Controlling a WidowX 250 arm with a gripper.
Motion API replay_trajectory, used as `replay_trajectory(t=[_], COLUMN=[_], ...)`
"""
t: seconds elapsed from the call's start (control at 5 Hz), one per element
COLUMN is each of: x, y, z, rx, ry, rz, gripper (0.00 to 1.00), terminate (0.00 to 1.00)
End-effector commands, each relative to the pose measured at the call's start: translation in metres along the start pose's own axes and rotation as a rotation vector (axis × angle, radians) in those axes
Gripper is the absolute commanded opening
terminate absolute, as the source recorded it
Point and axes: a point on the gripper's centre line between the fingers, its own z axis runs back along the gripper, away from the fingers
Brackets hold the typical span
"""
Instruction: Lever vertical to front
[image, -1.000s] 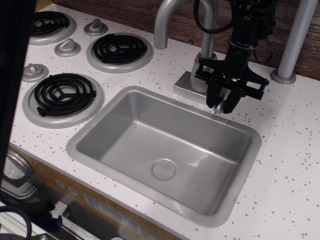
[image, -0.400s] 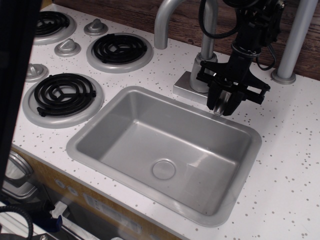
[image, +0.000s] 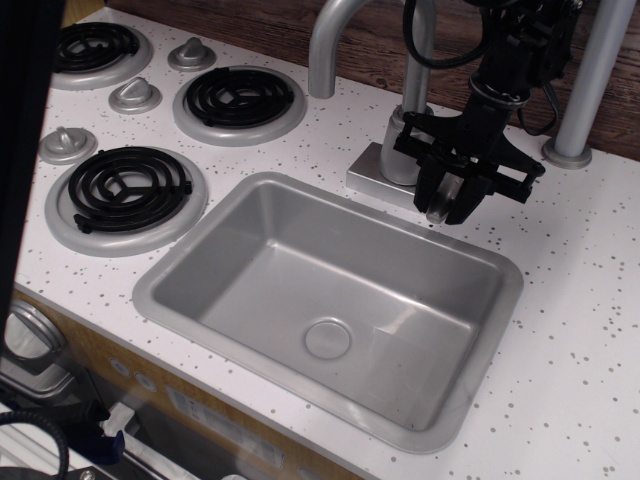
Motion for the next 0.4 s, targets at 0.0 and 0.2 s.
replay_trajectory(t=[0.0,0.2], x=[0.0041,0.0034], y=[0.0012,0.0033], z=[0.0375,0.0437], rx=[-0.030,-0.025], ry=[-0.100,-0.112], rz=[0.001,0.010], gripper=[1.00,1.00], terminate=[0.00,1.00])
